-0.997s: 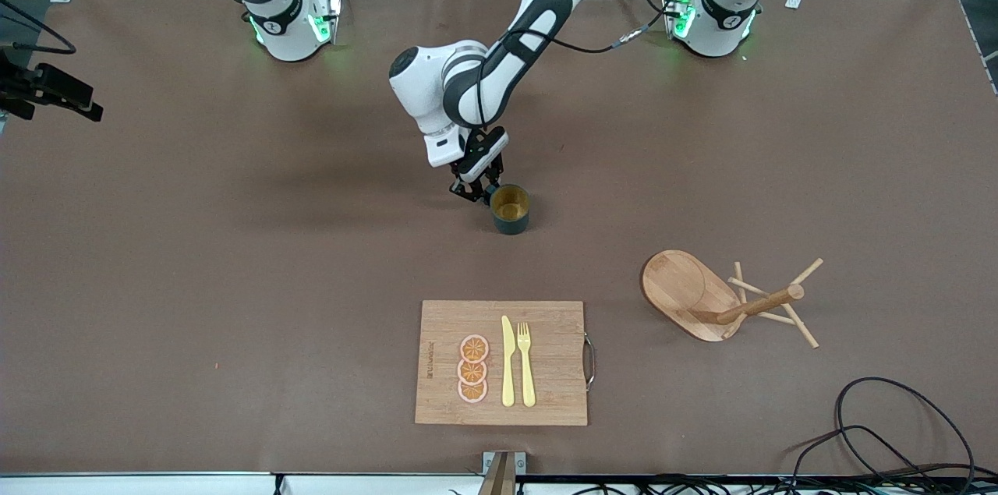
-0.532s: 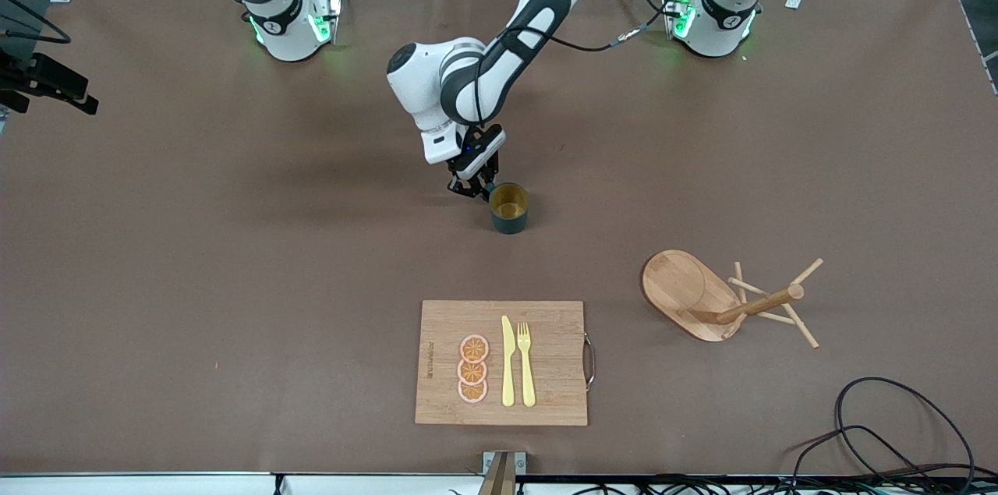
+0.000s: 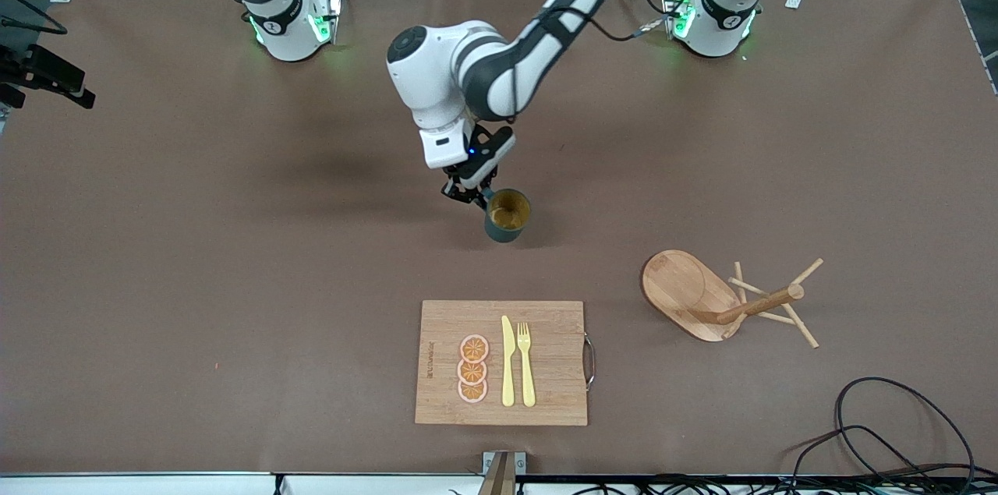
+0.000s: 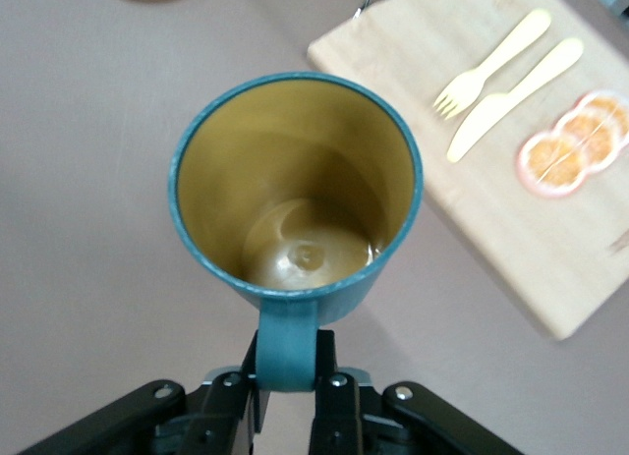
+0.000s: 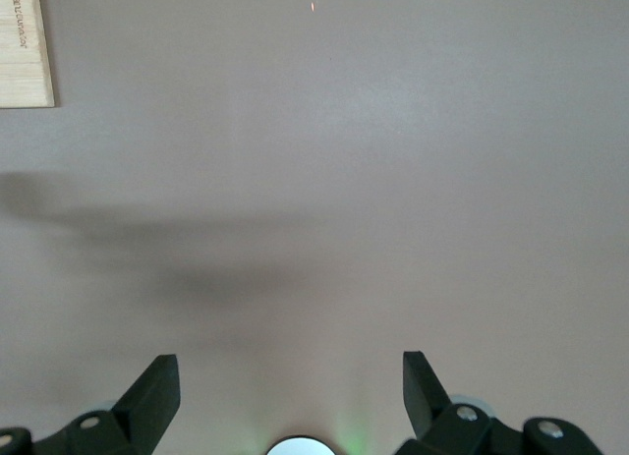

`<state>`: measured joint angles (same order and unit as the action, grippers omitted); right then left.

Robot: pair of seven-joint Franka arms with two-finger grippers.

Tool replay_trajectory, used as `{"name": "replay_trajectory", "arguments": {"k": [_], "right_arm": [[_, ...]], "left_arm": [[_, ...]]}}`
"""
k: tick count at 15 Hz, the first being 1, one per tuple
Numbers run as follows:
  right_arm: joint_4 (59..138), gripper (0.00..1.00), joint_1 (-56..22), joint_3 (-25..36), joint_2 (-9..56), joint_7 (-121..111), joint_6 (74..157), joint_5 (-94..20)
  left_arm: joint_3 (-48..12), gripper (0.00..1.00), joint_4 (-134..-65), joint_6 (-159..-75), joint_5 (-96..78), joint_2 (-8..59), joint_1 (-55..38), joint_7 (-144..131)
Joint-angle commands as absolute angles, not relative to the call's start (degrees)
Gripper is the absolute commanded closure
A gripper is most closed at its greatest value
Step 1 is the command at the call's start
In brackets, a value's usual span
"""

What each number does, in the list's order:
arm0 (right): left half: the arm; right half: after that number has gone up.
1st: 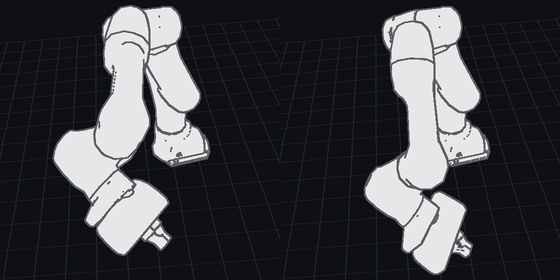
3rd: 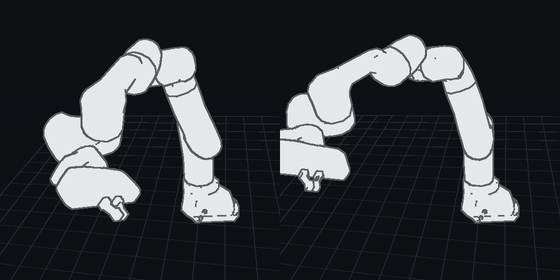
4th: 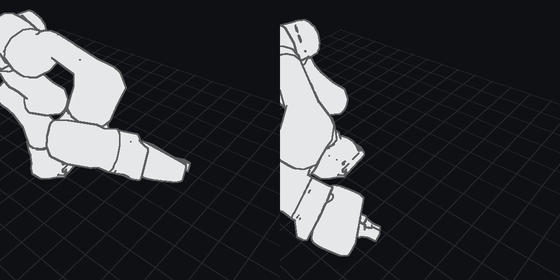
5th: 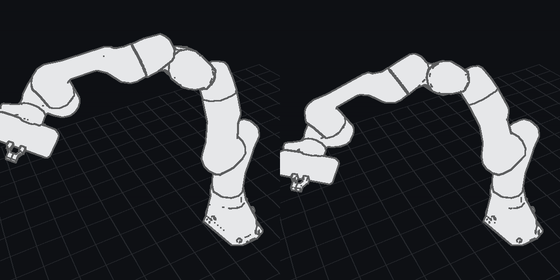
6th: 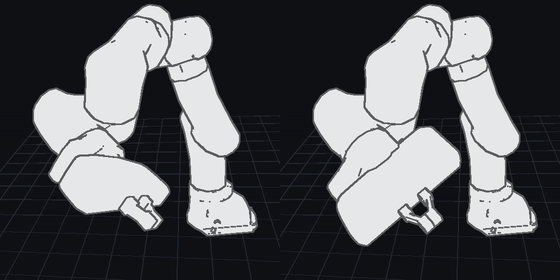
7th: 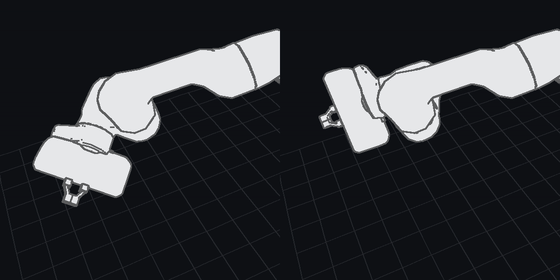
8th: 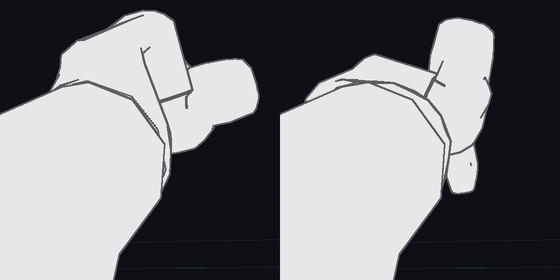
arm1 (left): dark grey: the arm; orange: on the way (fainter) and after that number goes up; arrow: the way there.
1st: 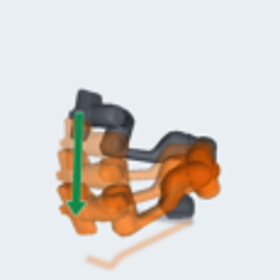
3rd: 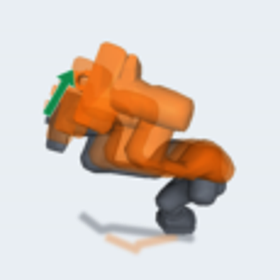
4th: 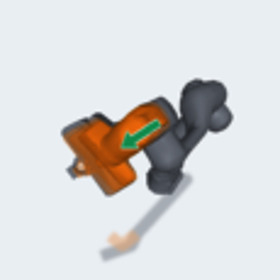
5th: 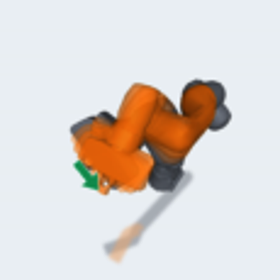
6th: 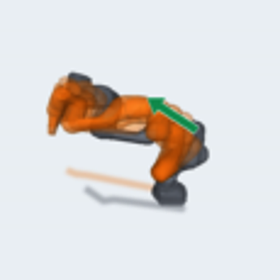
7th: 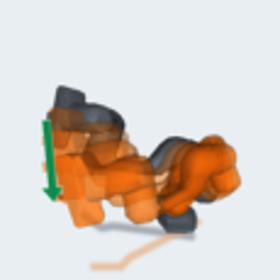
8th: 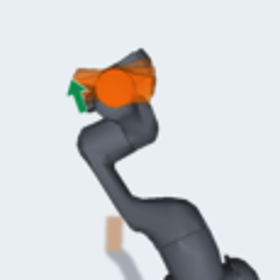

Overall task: Pass cup and hang on rack
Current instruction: 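Lift the mug by its handle and carry it to the wooden rack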

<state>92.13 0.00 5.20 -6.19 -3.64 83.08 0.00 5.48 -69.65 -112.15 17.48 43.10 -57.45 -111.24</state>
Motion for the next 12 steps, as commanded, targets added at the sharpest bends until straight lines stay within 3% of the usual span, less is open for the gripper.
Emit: {"name": "replay_trajectory", "arguments": {"k": [1, 7, 12], "right_arm": [[94.0, 0.00, 0.2, 5.1, -7.8, -4.2, 83.1, -0.2], [94.0, 0.00, 0.2, 5.1, -7.8, -4.2, 82.6, -0.2], [94.0, 0.00, 0.2, 5.1, -7.8, -4.2, 82.6, -0.2]], "left_arm": [[5.2, 0.99, -71.4, -111.2, 10.2, 36.6, -52.9, -102.9], [5.2, 1.00, -72.1, -109.9, -9.1, 28.7, -41.2, -85.5], [5.1, 1.00, -72.2, -98.2, -23.9, 26.5, -28.8, -67.8]]}}
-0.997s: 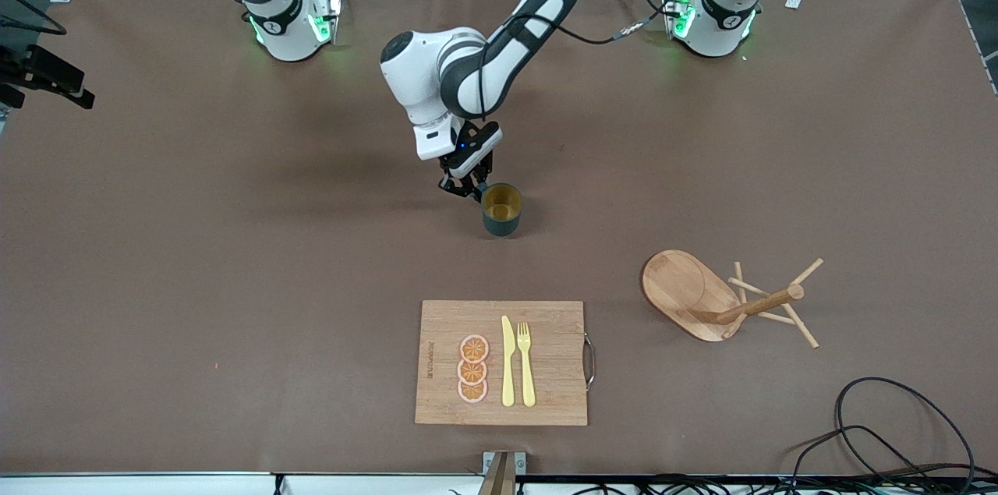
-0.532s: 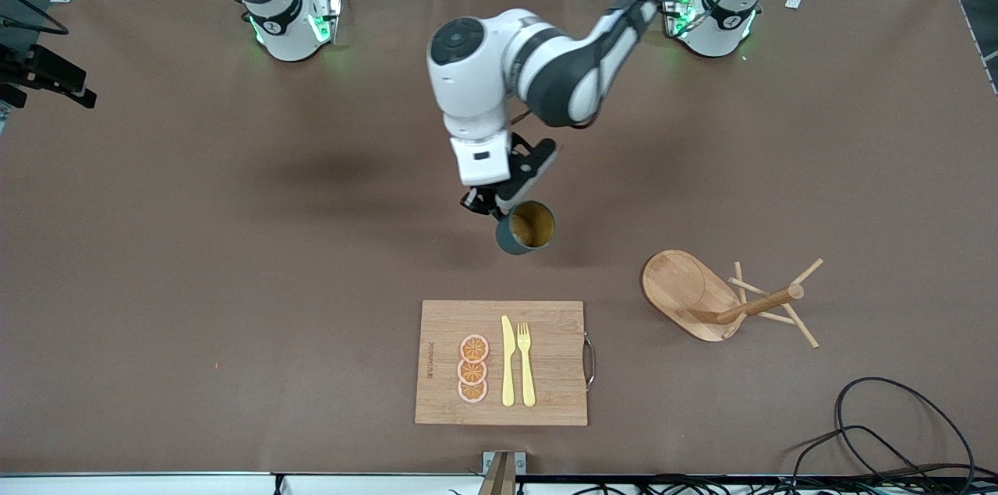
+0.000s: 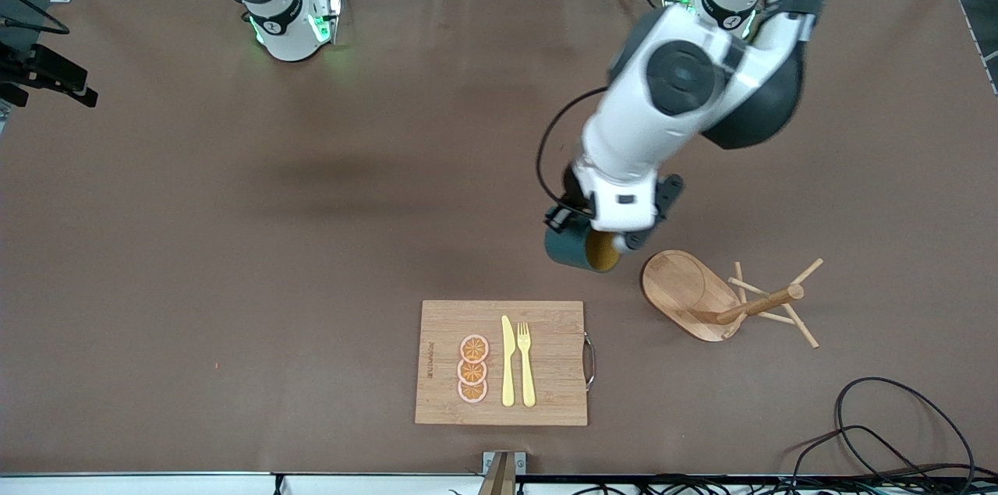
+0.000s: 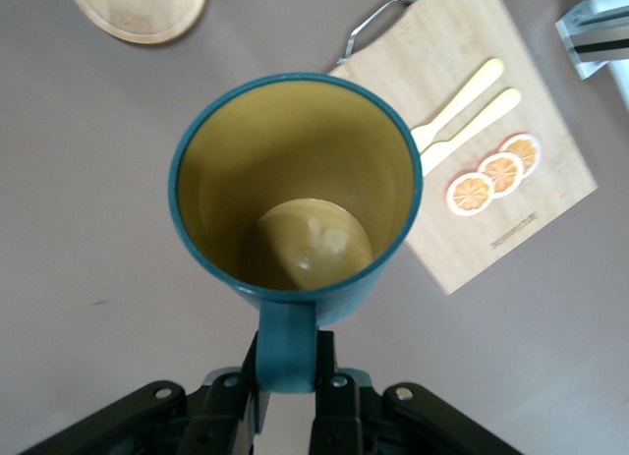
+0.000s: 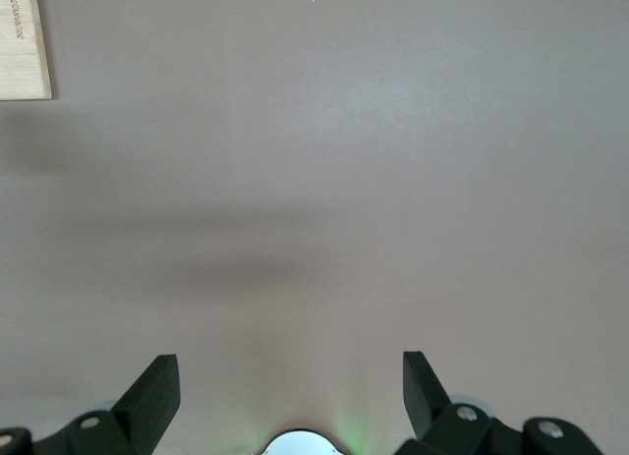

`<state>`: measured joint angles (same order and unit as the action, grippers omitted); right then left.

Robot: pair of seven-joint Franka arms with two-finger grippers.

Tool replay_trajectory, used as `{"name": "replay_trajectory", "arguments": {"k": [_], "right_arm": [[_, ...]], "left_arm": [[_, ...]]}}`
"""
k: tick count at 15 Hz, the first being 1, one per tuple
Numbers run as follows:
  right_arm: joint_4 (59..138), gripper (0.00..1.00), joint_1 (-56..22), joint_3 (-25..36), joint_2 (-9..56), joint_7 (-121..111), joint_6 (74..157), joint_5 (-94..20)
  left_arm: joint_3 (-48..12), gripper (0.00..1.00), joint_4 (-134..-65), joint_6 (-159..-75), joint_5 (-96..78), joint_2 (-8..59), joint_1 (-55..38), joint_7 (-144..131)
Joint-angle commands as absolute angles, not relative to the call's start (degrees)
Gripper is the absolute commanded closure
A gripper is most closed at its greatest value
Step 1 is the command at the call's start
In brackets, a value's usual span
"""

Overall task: Pass cup and hang on rack
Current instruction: 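Lift the mug by its handle and carry it to the wooden rack, then slide the mug handle onto a rack peg with the left gripper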

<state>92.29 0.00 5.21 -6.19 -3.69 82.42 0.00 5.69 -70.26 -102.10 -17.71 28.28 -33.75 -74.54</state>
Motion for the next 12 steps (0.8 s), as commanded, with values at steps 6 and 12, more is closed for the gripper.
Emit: {"name": "replay_trajectory", "arguments": {"k": [6, 12], "right_arm": [[94.0, 0.00, 0.2, 5.2, -7.8, -4.3, 82.7, -0.2], [93.3, 0.00, 0.2, 5.2, -7.7, -4.7, 82.1, -0.2]], "left_arm": [[5.2, 1.00, -72.8, -89.7, -36.6, 27.3, -15.8, -57.5], [5.2, 1.00, -74.9, -87.4, -48.5, 31.0, -8.0, -57.0]]}}
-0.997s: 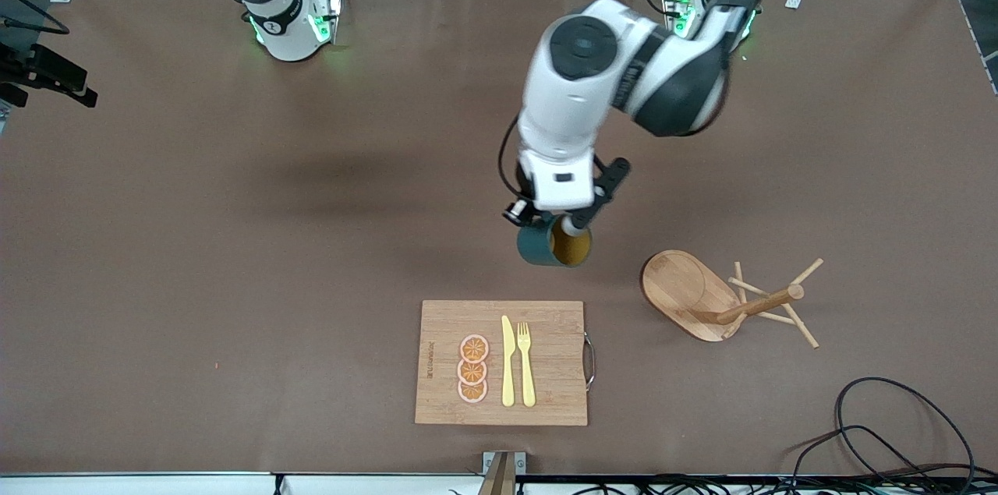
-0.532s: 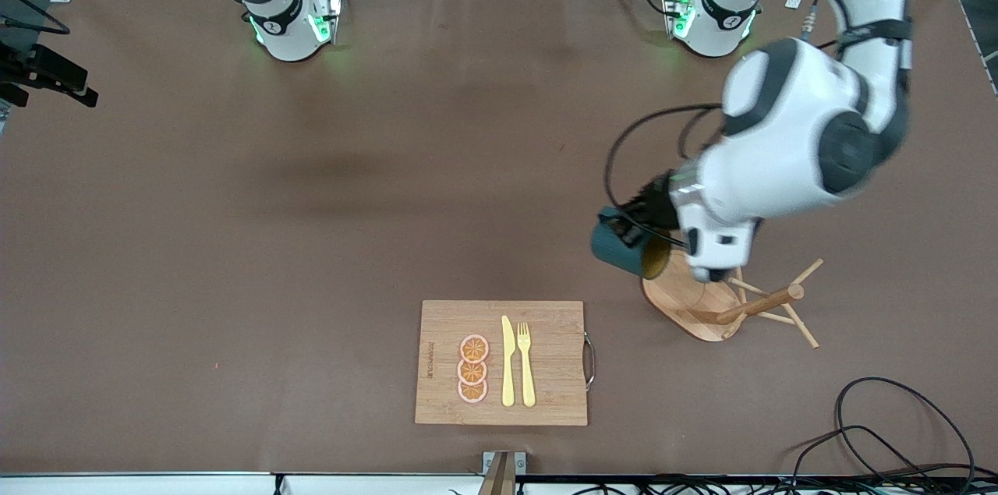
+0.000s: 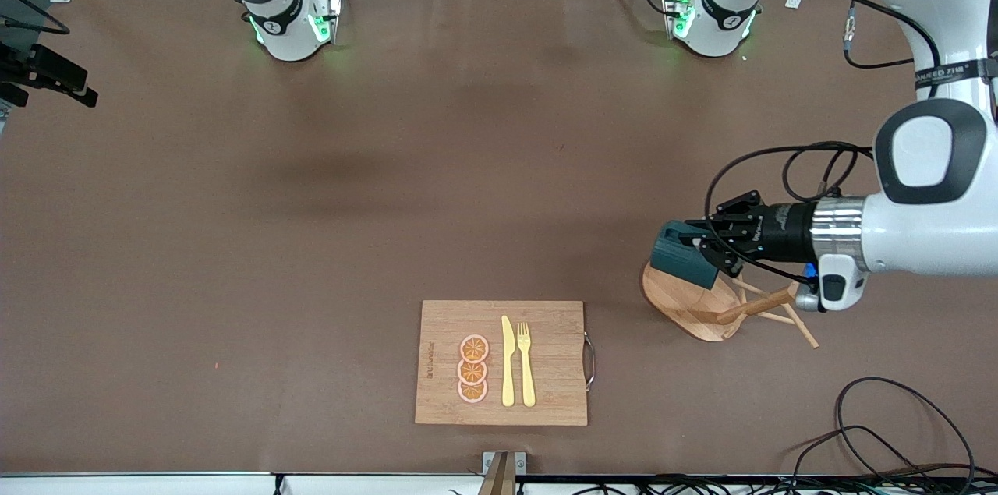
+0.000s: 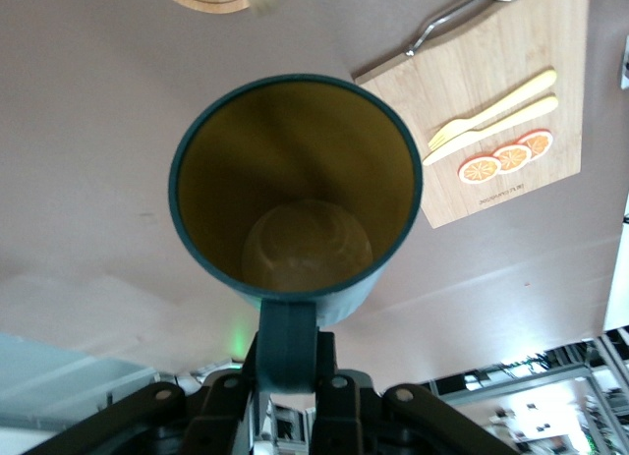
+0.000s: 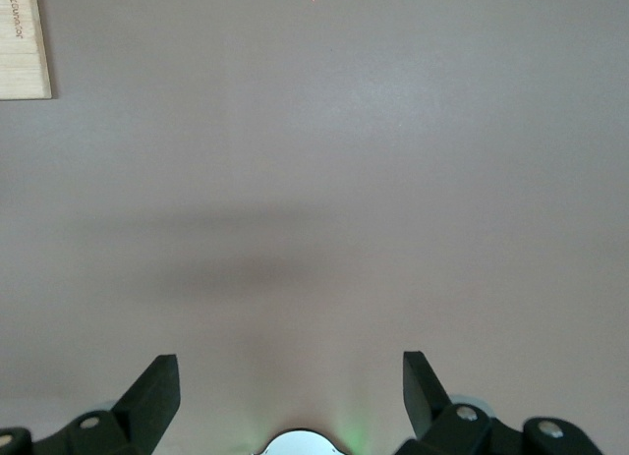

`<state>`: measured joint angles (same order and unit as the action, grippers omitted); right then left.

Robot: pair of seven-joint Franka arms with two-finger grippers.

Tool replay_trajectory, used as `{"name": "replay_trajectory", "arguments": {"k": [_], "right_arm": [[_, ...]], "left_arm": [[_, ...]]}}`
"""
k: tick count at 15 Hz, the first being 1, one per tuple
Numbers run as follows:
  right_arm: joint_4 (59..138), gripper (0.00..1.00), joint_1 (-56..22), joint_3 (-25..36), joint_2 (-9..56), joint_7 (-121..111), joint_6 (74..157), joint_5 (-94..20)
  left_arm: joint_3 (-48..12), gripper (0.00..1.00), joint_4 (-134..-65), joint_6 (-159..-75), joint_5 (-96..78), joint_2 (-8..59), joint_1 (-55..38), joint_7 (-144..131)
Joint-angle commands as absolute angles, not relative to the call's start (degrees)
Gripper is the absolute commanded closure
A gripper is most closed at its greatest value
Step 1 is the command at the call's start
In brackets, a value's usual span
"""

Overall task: Pass cup and hang on rack
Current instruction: 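Slide the mug handle onto a rack peg with the left gripper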

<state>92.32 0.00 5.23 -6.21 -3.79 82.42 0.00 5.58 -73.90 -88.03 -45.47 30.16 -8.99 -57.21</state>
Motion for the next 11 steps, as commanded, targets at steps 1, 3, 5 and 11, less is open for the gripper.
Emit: {"name": "replay_trajectory", "arguments": {"k": [1, 3, 5, 11], "right_arm": [[92.7, 0.00, 0.2, 5.2, -7.6, -5.0, 81.7, -0.2], [92.5, 0.00, 0.3, 5.2, -7.6, -5.2, 81.5, -0.1], [92.2, 0.00, 0.2, 5.2, -7.6, -5.2, 81.5, 0.4], [91.9, 0.00, -0.2, 4.9, -7.6, -5.2, 81.0, 1.8]], "left_arm": [[5.2, 1.00, -75.8, -87.4, -50.7, 31.1, -6.8, -57.0], [5.2, 1.00, -76.6, -87.3, -53.7, 31.9, -5.9, -57.3], [5.3, 1.00, -76.6, -87.3, -53.8, 32.2, -5.8, -57.5], [5.2, 1.00, -76.5, -87.2, -59.1, 34.0, -1.1, -57.5]]}}
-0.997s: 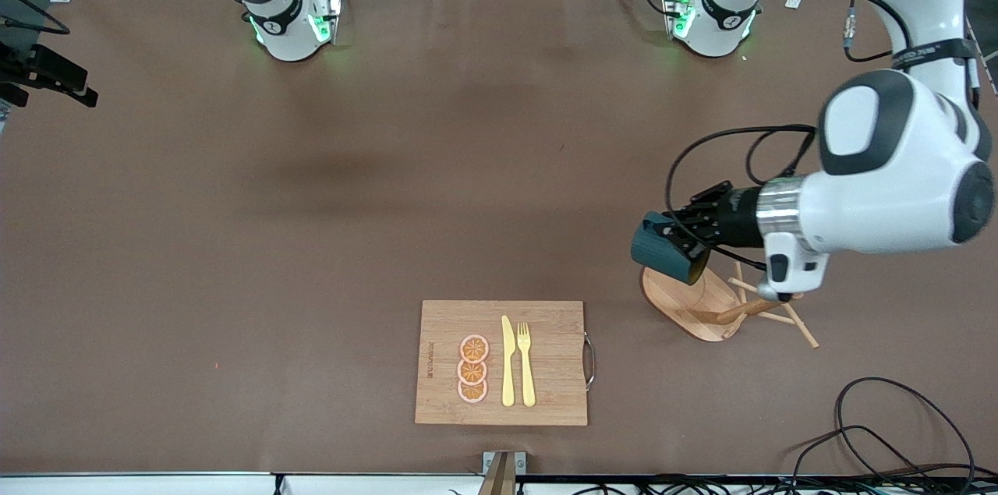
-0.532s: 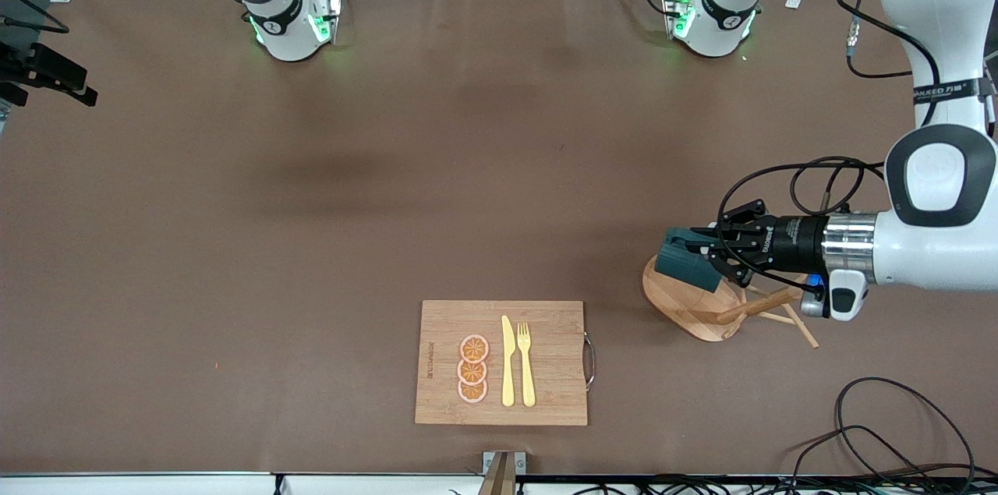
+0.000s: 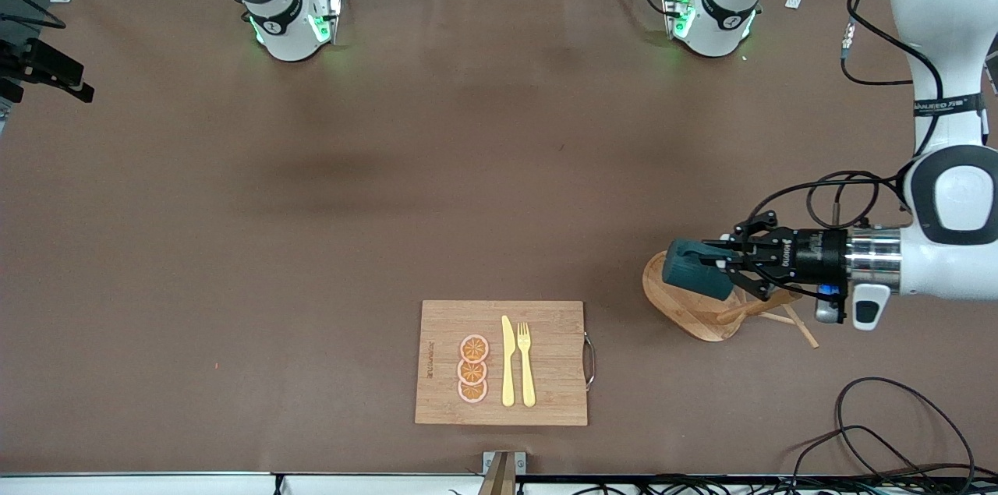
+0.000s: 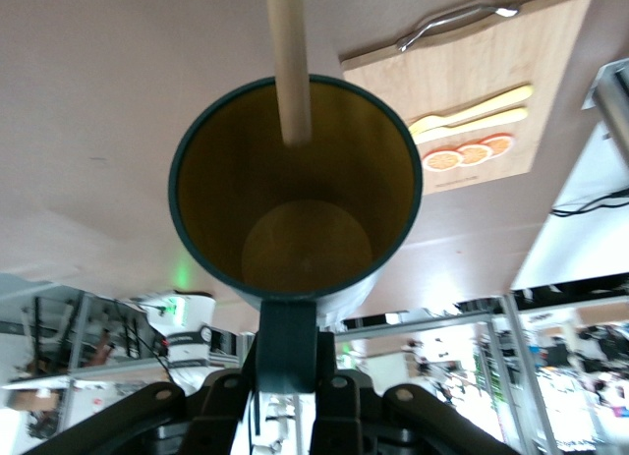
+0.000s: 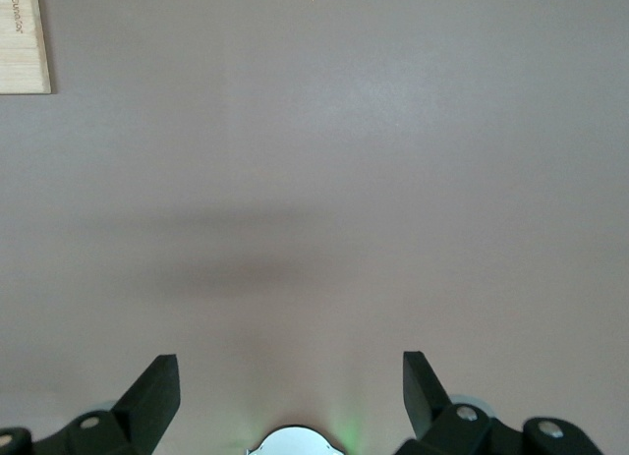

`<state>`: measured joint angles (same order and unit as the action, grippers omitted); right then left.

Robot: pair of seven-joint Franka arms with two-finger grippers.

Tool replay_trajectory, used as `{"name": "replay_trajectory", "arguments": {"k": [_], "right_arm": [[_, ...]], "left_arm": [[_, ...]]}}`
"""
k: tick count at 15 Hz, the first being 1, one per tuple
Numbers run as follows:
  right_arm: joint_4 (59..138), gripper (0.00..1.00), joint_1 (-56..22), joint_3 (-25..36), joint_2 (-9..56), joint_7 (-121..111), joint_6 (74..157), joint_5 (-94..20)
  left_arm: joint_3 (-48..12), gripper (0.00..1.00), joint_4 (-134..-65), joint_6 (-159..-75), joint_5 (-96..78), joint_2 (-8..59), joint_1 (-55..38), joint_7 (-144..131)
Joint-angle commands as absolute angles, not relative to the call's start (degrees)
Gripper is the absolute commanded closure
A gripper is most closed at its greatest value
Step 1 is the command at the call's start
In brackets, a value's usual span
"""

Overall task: Pass cup and hang on rack
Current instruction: 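Slide the mug handle onto a rack peg with the left gripper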

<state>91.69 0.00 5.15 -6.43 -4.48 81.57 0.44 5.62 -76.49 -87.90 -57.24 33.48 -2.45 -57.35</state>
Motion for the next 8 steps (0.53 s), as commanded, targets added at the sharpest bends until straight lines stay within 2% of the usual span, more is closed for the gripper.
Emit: {"name": "replay_trajectory", "arguments": {"k": [1, 8], "right_arm": [[92.0, 0.00, -0.1, 4.9, -7.6, -5.1, 81.0, 1.9], [91.3, 0.00, -0.1, 4.9, -7.6, -5.5, 80.2, 2.1]], "left_arm": [[5.2, 1.00, -76.6, -87.2, -59.5, 34.2, -0.9, -57.5], [5.2, 1.00, -76.5, -86.3, -64.8, 36.5, 1.9, -57.5]]}}
